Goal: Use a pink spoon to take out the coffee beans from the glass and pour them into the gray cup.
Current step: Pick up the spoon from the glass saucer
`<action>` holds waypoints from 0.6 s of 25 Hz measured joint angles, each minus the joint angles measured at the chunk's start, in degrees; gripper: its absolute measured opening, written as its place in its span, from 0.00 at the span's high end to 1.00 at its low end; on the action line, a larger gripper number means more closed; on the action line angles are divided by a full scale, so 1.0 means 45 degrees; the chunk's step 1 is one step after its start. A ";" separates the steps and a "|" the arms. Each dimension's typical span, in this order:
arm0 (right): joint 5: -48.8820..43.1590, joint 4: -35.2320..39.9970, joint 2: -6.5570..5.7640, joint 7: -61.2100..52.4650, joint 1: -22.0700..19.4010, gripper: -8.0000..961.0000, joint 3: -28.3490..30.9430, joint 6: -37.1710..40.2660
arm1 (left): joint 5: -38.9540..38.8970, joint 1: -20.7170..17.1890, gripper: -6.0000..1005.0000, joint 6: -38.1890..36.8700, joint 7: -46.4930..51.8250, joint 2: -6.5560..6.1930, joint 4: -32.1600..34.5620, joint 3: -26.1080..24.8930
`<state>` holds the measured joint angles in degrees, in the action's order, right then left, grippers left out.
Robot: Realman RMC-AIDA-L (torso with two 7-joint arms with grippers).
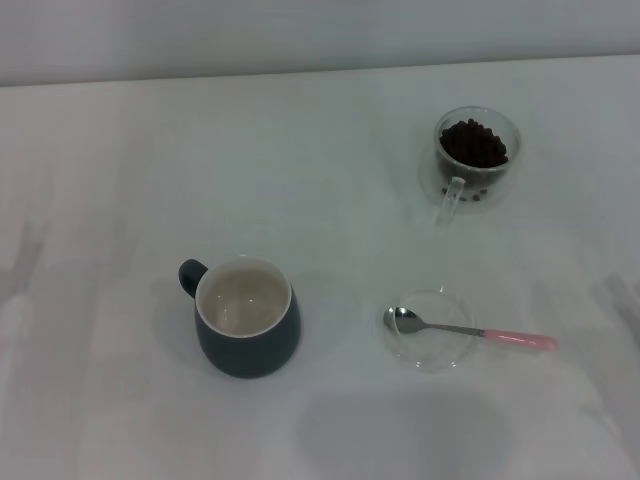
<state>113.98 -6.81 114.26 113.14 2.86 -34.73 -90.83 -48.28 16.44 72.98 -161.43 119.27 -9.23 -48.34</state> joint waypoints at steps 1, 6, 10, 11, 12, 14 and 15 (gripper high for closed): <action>0.0001 -0.0164 0.0000 0.0146 -0.0072 0.29 0.0006 -0.0077 | 0.0002 0.0008 0.12 0.0003 0.0000 0.0000 0.0000 0.0001; 0.0001 -0.0947 0.0014 0.0624 -0.0383 0.29 -0.0216 -0.0494 | 0.0007 0.0191 0.12 0.0008 -0.0001 0.0000 0.0000 0.0028; 0.0002 -0.1142 0.0030 0.0627 -0.0439 0.29 -0.0951 -0.0687 | 0.0008 0.0315 0.12 0.0006 -0.0007 0.0000 0.0000 0.0037; 0.0001 -0.1220 0.0039 0.0650 -0.0416 0.29 -0.1057 -0.0690 | 0.0008 0.0338 0.12 0.0006 -0.0007 0.0000 0.0000 0.0039; 0.0001 -0.1220 0.0039 0.0650 -0.0416 0.29 -0.1057 -0.0690 | 0.0008 0.0338 0.12 0.0006 -0.0007 0.0000 0.0000 0.0039; -0.0062 -0.1364 0.0059 0.0749 -0.0330 0.29 -0.1214 -0.0694 | 0.0008 0.0405 0.12 0.0003 -0.0010 0.0008 0.0000 0.0049; -0.0174 -0.1444 0.0077 0.0826 -0.0258 0.29 -0.1280 -0.0694 | 0.0012 0.0418 0.12 0.0002 -0.0009 0.0014 0.0000 0.0054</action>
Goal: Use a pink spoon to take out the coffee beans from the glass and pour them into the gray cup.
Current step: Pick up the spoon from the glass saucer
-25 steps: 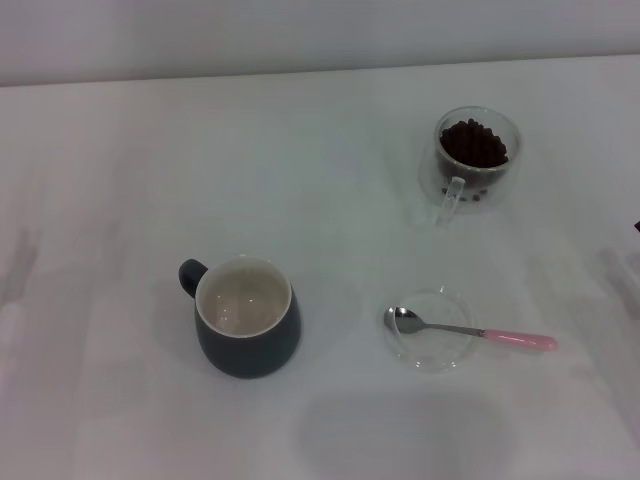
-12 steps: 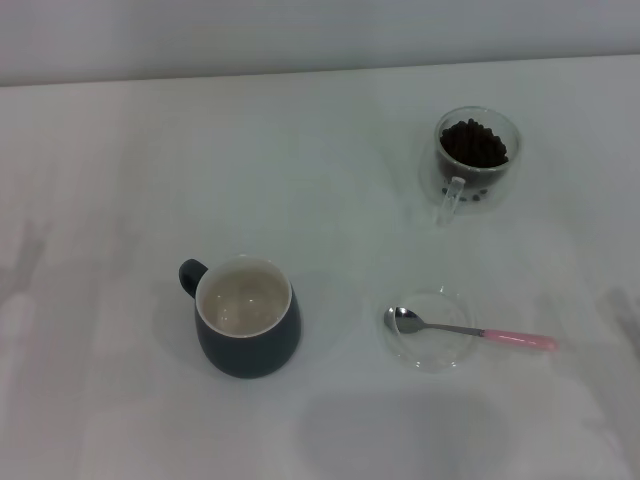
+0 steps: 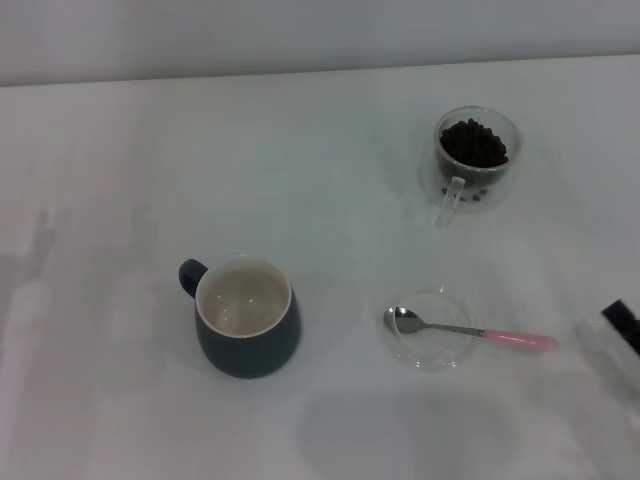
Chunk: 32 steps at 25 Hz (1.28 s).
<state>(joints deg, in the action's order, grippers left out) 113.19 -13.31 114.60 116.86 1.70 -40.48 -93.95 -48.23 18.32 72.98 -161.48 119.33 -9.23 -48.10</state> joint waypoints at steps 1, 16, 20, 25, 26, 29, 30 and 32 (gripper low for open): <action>-0.0140 -0.0074 0.0011 0.0071 0.0069 0.29 -0.0020 -0.0001 | 0.0005 0.0003 0.12 -0.0001 -0.0001 0.0004 0.0000 0.0003; -0.1269 -0.1186 0.0116 0.1244 0.0772 0.30 0.0038 0.0465 | 0.0111 0.0070 0.12 -0.0009 0.0000 0.0027 -0.0177 0.0045; -0.1680 -0.1133 0.0118 0.1264 0.0948 0.31 0.0109 0.0670 | 0.0220 0.0070 0.12 -0.0009 0.0002 0.0043 -0.0276 0.0045; -0.1960 -0.1008 0.0139 0.1272 0.1222 0.32 0.0126 0.0934 | 0.0247 0.0065 0.12 -0.0008 0.0004 0.0043 -0.0301 0.0044; -0.1962 -0.0996 0.0140 0.1273 0.1235 0.32 0.0126 0.0934 | 0.0252 0.0051 0.12 -0.0008 0.0005 0.0044 -0.0318 0.0044; -0.1967 -0.0983 0.0138 0.1275 0.1242 0.33 0.0139 0.0942 | 0.0259 0.0010 0.12 -0.0008 0.0004 0.0044 -0.0366 0.0044; -0.1969 -0.0981 0.0138 0.1277 0.1243 0.33 0.0164 0.0957 | 0.0258 0.0010 0.12 -0.0007 0.0005 0.0044 -0.0385 0.0044; -0.1974 -0.0977 0.0137 0.1277 0.1245 0.33 0.0205 0.0977 | 0.0261 0.0010 0.12 -0.0008 0.0005 0.0044 -0.0415 0.0043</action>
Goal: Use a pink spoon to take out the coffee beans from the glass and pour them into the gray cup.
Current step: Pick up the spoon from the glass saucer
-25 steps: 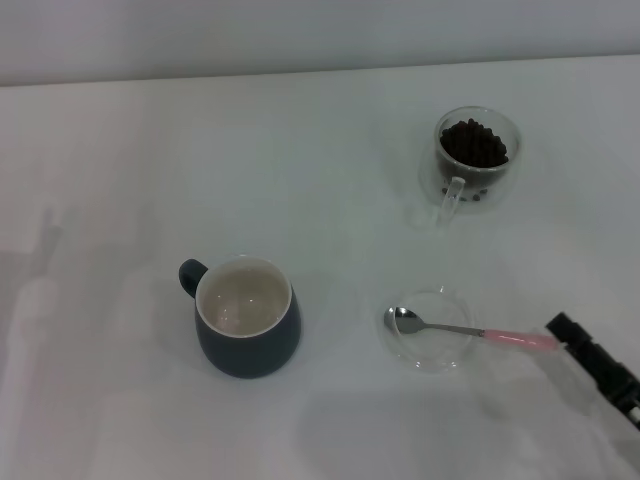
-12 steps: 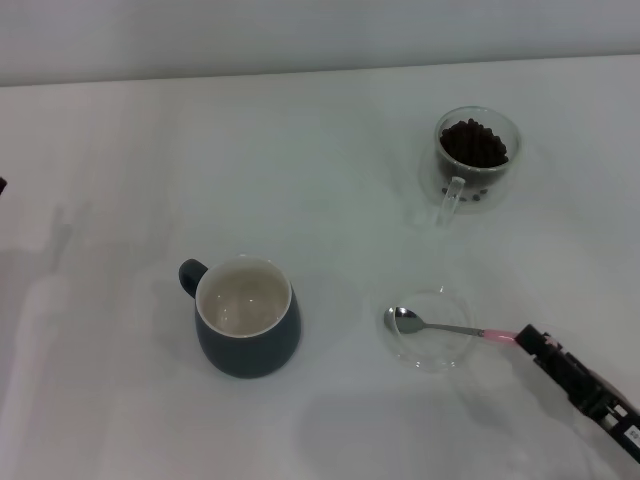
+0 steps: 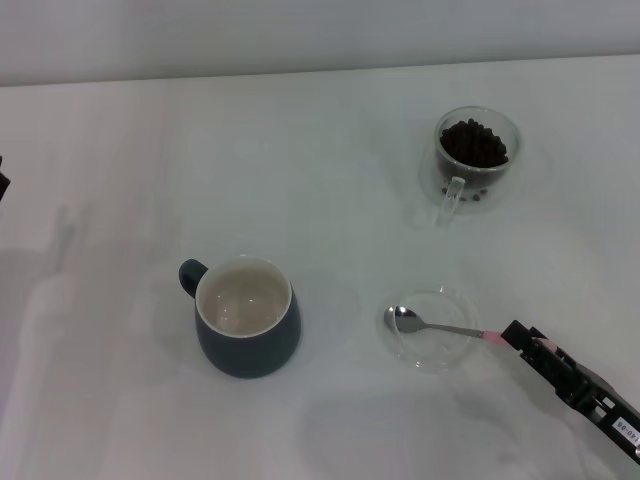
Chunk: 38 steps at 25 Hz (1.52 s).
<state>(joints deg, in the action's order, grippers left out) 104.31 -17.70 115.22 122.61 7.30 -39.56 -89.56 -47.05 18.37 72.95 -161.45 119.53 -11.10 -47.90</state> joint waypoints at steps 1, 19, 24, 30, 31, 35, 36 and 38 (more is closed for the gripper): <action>-0.0005 0.0001 0.0000 0.0000 0.0009 0.33 0.0005 0.0041 | 0.0012 0.0000 0.12 0.0000 0.0000 0.0000 -0.0025 0.0000; -0.0412 0.0165 0.0020 -0.0170 0.0109 0.43 0.0021 0.0501 | 0.0088 -0.0068 0.12 0.0011 0.0011 0.0019 -0.0167 0.0124; -0.0434 0.0179 0.0020 -0.0190 0.0213 0.53 0.0026 0.0454 | 0.0087 -0.0083 0.12 0.0022 0.0016 0.0019 -0.0207 0.0137; -0.0472 0.0279 0.0014 -0.0441 0.0334 0.54 0.0042 0.0526 | 0.0085 -0.0102 0.12 0.0068 0.0020 0.0019 -0.0218 0.0138; -0.0480 0.0296 0.0010 -0.0466 0.0335 0.54 0.0042 0.0592 | 0.0084 -0.0108 0.12 0.0069 0.0020 0.0019 -0.0223 0.0138; -0.0489 0.0311 -0.0006 -0.0538 0.0332 0.54 -0.0012 0.0703 | 0.0085 -0.0176 0.12 0.0068 0.0020 0.0019 -0.0234 0.0138; -0.0490 0.0318 -0.0011 -0.0616 0.0325 0.54 -0.0049 0.0732 | 0.0085 -0.0190 0.12 0.0070 0.0020 0.0019 -0.0239 0.0137; -0.0527 0.0374 -0.0023 -0.0746 0.0301 0.54 -0.0098 0.0792 | 0.0085 -0.0201 0.12 0.0081 0.0020 0.0019 -0.0249 0.0137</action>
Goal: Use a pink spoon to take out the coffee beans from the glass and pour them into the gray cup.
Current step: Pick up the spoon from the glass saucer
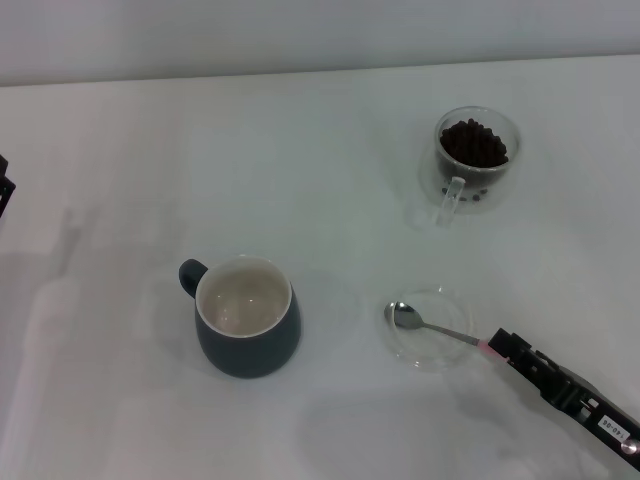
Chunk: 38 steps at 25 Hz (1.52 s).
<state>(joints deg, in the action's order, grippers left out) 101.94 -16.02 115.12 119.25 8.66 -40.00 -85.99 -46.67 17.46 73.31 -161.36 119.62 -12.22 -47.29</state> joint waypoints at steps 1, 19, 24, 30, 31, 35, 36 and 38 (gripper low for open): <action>-0.0055 0.0029 -0.0005 -0.0033 -0.0018 0.54 -0.0012 0.0014 | 0.0000 -0.0006 0.12 0.0012 0.0001 0.0000 0.0000 0.0000; -0.0433 0.0093 -0.0036 -0.0353 -0.0088 0.59 -0.0037 -0.0146 | 0.0001 -0.0034 0.12 0.0022 -0.0001 0.0000 0.0000 0.0021; -0.0485 0.0108 -0.0036 -0.0395 -0.0089 0.65 -0.0037 -0.0222 | 0.0001 -0.0034 0.12 0.0035 0.0000 0.0000 0.0000 0.0020; -0.0610 0.0169 -0.0036 -0.0671 -0.0088 0.77 -0.0061 -0.0217 | 0.0001 -0.0034 0.12 -0.0026 0.0000 0.0000 0.0001 0.0020; -0.0648 0.0213 -0.0036 -0.0705 -0.0088 0.77 -0.0087 -0.0215 | 0.0002 -0.0034 0.12 -0.0031 -0.0001 0.0000 0.0000 0.0020; -0.0973 0.0561 -0.0054 -0.0955 -0.0088 0.77 -0.0225 -0.0409 | 0.0002 -0.0034 0.12 -0.0041 -0.0001 -0.0013 0.0000 0.0020; -0.1064 0.0644 -0.0054 -0.1027 -0.0088 0.77 -0.0229 -0.0446 | 0.0002 -0.0033 0.12 -0.0042 -0.0001 -0.0020 0.0000 0.0020; -0.1179 0.0752 -0.0061 -0.1121 -0.0105 0.77 -0.0232 -0.0496 | 0.0002 -0.0033 0.12 -0.0041 -0.0001 -0.0020 0.0001 0.0020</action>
<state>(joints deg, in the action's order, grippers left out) 96.63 -12.64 114.84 114.21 8.18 -41.04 -88.22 -46.66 17.31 73.13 -161.37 119.53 -12.21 -47.20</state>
